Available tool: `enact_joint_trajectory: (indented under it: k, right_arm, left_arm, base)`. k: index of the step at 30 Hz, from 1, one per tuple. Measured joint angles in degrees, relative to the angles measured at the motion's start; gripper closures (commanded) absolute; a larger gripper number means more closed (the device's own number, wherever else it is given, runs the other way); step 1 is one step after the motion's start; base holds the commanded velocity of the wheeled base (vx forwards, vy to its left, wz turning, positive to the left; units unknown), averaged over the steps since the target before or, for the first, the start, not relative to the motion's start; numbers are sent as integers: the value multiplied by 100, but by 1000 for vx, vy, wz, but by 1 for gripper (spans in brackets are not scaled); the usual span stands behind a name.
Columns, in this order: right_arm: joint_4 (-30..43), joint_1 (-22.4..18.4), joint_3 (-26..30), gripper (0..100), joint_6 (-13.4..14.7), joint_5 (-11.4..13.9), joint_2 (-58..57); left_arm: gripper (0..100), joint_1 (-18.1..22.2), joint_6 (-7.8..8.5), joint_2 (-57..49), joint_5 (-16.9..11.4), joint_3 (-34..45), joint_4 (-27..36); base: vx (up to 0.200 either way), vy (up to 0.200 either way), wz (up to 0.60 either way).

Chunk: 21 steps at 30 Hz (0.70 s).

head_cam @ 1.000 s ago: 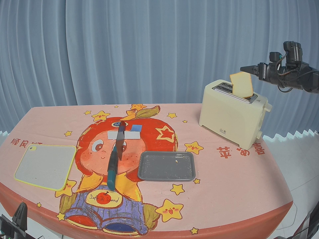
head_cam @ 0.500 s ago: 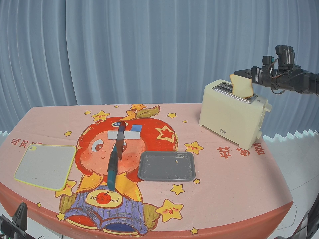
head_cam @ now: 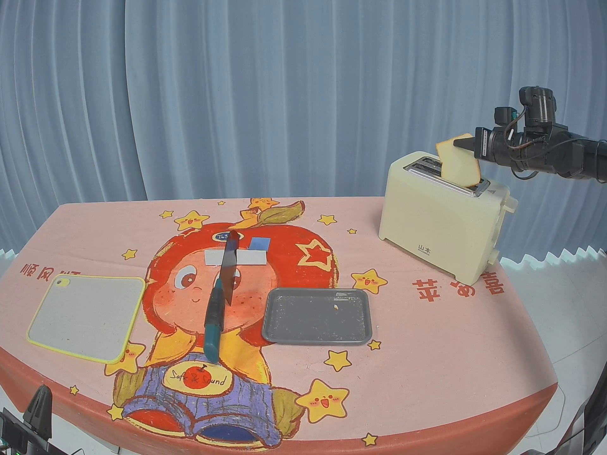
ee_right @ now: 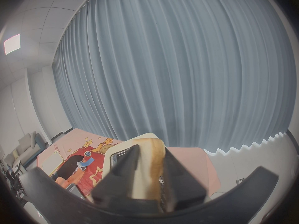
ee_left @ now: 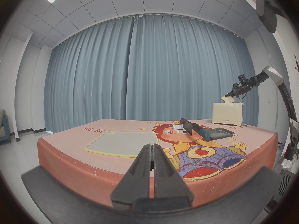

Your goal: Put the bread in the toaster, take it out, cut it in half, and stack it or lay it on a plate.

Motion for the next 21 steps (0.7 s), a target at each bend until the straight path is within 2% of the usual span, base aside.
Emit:
enact_joint_trajectory:
  k: [13,18,21]
  right_arm:
    - [-5,-22,274,100,55,23,-540]
    - [-32,6,656,100,94,26,-1112]
    - [-38,54,1129,100,172,26,-1638]
  left_arm:
    - [100,0,-2,0,0,0,-1]
    - [100,0,-2,0,0,0,0]
    - [100,0,-2,0,0,0,-1]
  base:
    - [0,0,0]
    - [0,0,0]
    - [0,0,0]
